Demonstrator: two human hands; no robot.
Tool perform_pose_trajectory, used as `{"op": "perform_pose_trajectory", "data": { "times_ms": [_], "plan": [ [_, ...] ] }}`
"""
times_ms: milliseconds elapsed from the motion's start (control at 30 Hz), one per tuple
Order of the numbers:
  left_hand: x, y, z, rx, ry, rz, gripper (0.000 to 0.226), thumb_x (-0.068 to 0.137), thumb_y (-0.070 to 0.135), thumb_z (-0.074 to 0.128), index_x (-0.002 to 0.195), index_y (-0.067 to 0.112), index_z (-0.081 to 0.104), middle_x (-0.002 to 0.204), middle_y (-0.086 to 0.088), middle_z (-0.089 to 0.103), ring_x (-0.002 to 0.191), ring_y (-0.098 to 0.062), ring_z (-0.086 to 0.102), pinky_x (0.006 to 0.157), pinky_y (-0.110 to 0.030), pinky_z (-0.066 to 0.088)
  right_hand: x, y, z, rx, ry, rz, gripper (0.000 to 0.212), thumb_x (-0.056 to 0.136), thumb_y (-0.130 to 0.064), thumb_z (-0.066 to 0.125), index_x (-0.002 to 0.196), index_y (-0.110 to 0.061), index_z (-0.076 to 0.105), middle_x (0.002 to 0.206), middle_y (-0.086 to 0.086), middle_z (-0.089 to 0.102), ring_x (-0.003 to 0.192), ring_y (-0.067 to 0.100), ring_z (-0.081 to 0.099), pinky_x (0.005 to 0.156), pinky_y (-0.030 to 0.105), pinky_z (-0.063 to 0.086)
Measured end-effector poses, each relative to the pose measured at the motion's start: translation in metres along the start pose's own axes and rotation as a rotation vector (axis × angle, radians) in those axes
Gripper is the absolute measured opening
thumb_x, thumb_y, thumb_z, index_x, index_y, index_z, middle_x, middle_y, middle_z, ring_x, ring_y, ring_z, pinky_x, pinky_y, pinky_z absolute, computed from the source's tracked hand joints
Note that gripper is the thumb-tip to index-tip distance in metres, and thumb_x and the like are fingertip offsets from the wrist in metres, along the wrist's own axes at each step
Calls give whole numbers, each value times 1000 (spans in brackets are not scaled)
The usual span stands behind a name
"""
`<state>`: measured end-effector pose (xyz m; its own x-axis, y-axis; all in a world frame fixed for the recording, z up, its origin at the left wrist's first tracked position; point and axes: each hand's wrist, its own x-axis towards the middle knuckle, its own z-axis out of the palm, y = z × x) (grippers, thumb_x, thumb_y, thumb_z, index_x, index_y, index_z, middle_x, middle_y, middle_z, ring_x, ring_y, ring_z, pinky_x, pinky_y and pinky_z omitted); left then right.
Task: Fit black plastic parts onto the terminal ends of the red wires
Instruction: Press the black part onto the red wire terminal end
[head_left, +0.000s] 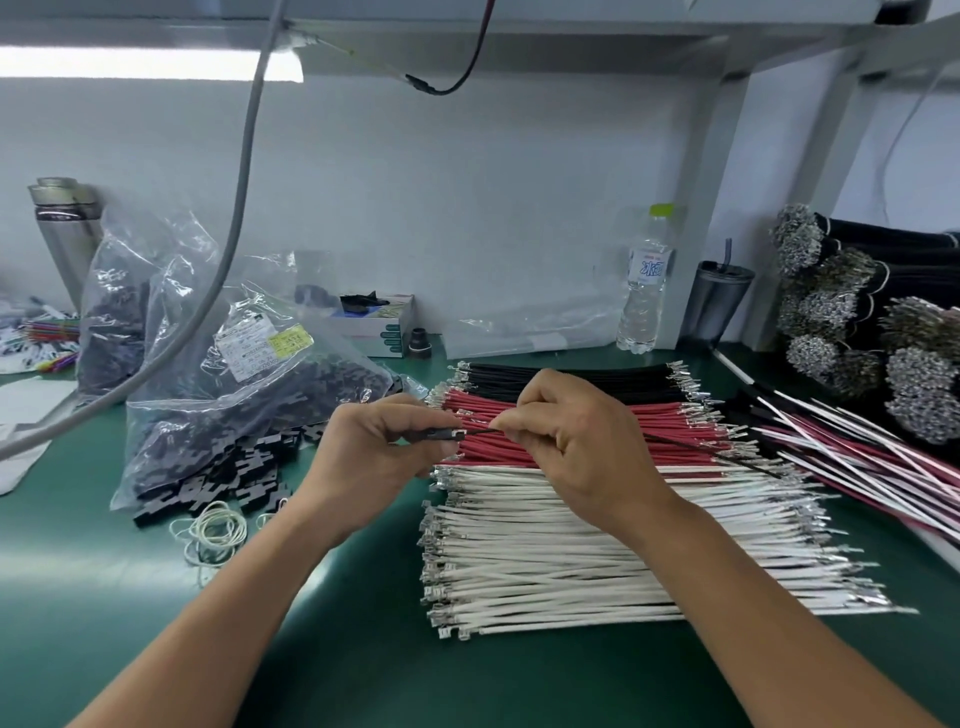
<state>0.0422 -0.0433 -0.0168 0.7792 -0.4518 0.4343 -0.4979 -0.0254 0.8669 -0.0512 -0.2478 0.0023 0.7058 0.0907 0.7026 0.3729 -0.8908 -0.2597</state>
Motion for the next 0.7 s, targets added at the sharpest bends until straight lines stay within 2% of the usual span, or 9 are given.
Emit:
{"op": "perform_pose_trajectory", "data": {
  "times_ms": [200, 367, 467, 533, 600, 700],
  "plan": [
    [-3, 4, 1, -12, -33, -52, 26, 76, -1, 84, 91, 20, 85, 85, -19, 70, 66, -17, 63, 63, -22, 58, -2, -6, 15, 73, -46, 71, 12, 93, -18, 69, 102, -17, 78, 89, -9, 58, 82, 8, 57, 72, 34, 52],
    [-2, 7, 6, 96, 12, -42, 29, 76, 1, 86, 88, 27, 85, 79, -8, 70, 63, -11, 59, 62, -33, 53, 1, -5, 11, 2, -37, 54, 10, 91, -25, 72, 97, -19, 77, 87, -12, 59, 82, 7, 56, 67, 24, 44],
    [-2, 8, 9, 118, 22, -32, 27, 76, 1, 86, 90, 25, 85, 77, -9, 69, 62, -13, 58, 66, -36, 52, 3, -7, 13, 4, -21, 55, 9, 91, -22, 72, 94, -15, 77, 85, -9, 58, 81, 9, 56, 68, 25, 44],
    [-3, 9, 9, 137, 17, -18, 25, 76, 2, 87, 92, 21, 85, 76, -6, 69, 63, -10, 57, 66, -33, 50, 3, -9, 14, 4, -15, 38, 9, 92, -20, 71, 94, -13, 76, 84, -10, 55, 79, 8, 53, 68, 23, 41],
    [-4, 12, 10, 165, 19, 7, 24, 76, 3, 86, 92, 20, 85, 77, -3, 70, 62, -4, 57, 64, -24, 49, 3, -10, 13, 10, -6, 27, 8, 92, -19, 70, 93, -13, 76, 84, -12, 51, 79, 6, 50, 69, 21, 38],
    [-5, 15, 13, 185, 26, 23, 24, 77, 1, 86, 91, 21, 84, 77, -1, 72, 61, -3, 58, 62, -21, 49, 2, -7, 13, 19, -7, 22, 7, 92, -17, 70, 91, -12, 76, 84, -12, 52, 78, 7, 52, 69, 24, 43]
  ]
}}
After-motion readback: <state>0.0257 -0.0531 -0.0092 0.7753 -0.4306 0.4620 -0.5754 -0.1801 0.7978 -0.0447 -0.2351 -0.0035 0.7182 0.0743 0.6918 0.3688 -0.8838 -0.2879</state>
